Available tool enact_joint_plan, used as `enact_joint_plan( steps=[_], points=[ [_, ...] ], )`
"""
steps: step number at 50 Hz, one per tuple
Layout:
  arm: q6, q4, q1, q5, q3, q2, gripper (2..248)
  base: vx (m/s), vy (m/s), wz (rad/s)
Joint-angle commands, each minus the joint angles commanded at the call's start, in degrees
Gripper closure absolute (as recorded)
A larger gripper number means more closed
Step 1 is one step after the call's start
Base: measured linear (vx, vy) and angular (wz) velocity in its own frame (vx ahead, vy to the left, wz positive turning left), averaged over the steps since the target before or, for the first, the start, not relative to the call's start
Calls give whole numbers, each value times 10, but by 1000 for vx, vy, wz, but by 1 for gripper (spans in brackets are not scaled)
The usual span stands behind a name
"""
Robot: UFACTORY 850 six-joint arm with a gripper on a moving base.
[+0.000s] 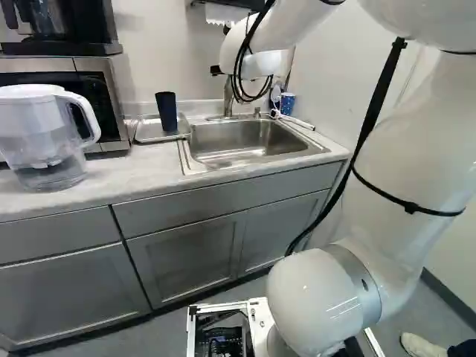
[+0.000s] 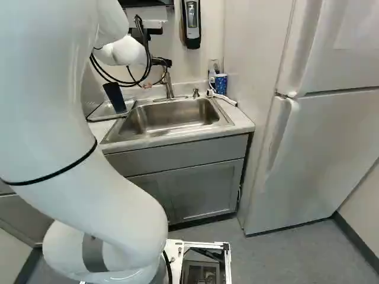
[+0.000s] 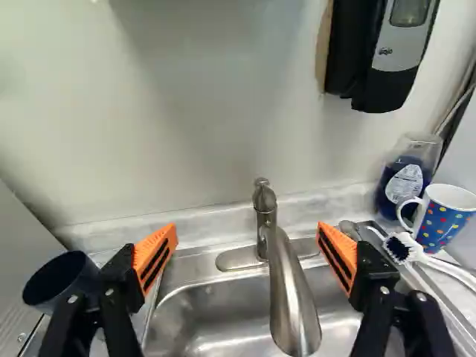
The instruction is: Rinse the cup and place it in the tray
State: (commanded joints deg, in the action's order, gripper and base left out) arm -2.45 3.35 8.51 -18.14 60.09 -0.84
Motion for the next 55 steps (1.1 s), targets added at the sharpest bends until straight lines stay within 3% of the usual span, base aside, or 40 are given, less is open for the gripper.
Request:
enact_joint_plan(
  steps=[15,55],
  points=[
    [0,0,-15,38,-39,39,3,0,0,0],
    [0,-15,-15,274,-55,56,3,0,0,0]
  ],
)
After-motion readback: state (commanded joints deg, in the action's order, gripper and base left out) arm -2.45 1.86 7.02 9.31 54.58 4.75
